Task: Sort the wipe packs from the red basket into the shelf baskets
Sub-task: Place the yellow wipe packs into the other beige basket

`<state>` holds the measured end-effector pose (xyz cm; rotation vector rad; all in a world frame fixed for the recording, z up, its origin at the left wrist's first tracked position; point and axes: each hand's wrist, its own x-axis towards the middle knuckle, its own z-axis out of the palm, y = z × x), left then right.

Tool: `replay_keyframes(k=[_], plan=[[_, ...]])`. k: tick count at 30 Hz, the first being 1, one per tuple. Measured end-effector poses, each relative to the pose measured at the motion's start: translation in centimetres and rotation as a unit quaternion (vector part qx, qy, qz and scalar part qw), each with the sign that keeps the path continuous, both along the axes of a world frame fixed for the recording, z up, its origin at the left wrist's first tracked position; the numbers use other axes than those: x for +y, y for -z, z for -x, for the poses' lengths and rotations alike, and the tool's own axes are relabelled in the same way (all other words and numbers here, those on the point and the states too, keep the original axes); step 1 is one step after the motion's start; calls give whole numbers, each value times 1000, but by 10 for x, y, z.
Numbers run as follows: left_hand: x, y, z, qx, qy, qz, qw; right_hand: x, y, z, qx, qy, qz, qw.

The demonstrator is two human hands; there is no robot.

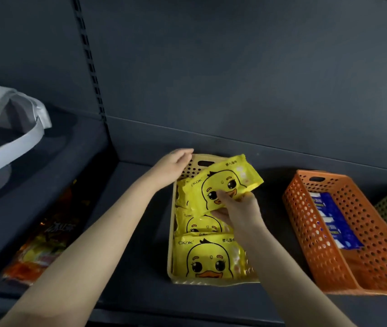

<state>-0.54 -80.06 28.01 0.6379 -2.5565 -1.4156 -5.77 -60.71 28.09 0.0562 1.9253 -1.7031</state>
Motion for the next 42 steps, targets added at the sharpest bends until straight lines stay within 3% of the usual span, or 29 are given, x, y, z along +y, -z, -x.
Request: replay_keyframes(k=[2,7,10,15,25,29,34,38,42], plan=[[-1,10,1,22,-4,19,1000,-14,9,-9,-19,55,-14,998],[-6,22,0,55,-6,33,998,-49,16,-16,-193,121,2,974],[-9,24,3,57,-1,23,998,-63,24,-14,-182,72,27,980],[-9,26,5,65,-6,21,998,-63,27,-7,-232,112,-9,966],[-10,25,6,59,-5,36,998,-44,19,4,-271,12,1,963],[-13,15,3,20,29,68,997,-14,-4,8,-173,-64,-48,982],[-2,-16,-6,20,15,165,986,36,-54,11,105,-139,-94,980],[45,-47,-8,68,4,221,973,103,-87,10,304,-122,-197,924],[138,-58,-1,120,59,266,955,203,-91,-1,384,-33,-256,887]])
